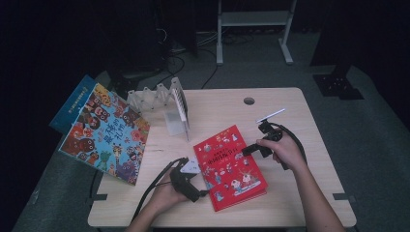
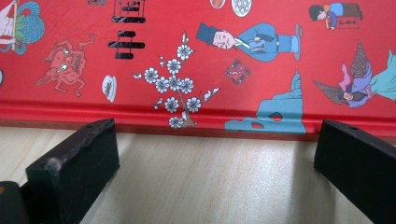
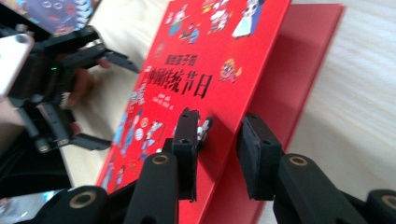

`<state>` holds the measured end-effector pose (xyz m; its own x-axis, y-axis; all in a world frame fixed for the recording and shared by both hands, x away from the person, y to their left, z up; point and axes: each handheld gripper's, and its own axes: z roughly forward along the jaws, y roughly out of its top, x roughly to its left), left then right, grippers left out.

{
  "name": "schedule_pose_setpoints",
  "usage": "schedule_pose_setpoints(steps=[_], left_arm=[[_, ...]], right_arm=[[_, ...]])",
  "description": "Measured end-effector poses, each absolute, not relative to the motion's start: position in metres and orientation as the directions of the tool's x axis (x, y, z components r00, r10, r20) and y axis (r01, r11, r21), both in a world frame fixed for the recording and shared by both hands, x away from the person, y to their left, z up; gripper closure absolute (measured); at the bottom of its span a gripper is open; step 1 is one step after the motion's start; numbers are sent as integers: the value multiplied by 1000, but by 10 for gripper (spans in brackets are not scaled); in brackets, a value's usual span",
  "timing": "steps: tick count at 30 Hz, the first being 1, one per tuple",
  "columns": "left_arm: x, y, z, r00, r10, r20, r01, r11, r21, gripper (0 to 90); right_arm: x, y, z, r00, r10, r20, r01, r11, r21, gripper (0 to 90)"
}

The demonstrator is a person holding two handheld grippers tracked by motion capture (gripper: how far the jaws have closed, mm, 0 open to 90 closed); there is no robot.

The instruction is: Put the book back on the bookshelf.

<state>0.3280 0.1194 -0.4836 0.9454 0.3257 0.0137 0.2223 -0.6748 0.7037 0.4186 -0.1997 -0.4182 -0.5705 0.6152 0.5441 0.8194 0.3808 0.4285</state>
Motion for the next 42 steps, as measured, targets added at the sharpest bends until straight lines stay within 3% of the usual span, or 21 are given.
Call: schedule_pose_setpoints(steps=[13,21,29,42], left_arm=[[328,120,-484,945,327,11,225,-673,705,0],[328,120,-484,943,332,15,225,-671,706,0],[329,121,-483,935,353,15,242,-669,703,0],[331,123,-483,928,372,-18,271,-642,717,0]], right_arm=[[429,-178,-415,-570,567,595,822,412,394,665],[429,-170,-399,-573,498,651,818,387,425,789],[423,-166,-390,-565,516,644,825,360,436,820],[407,-169,-367,-626,515,586,772,301,560,872]])
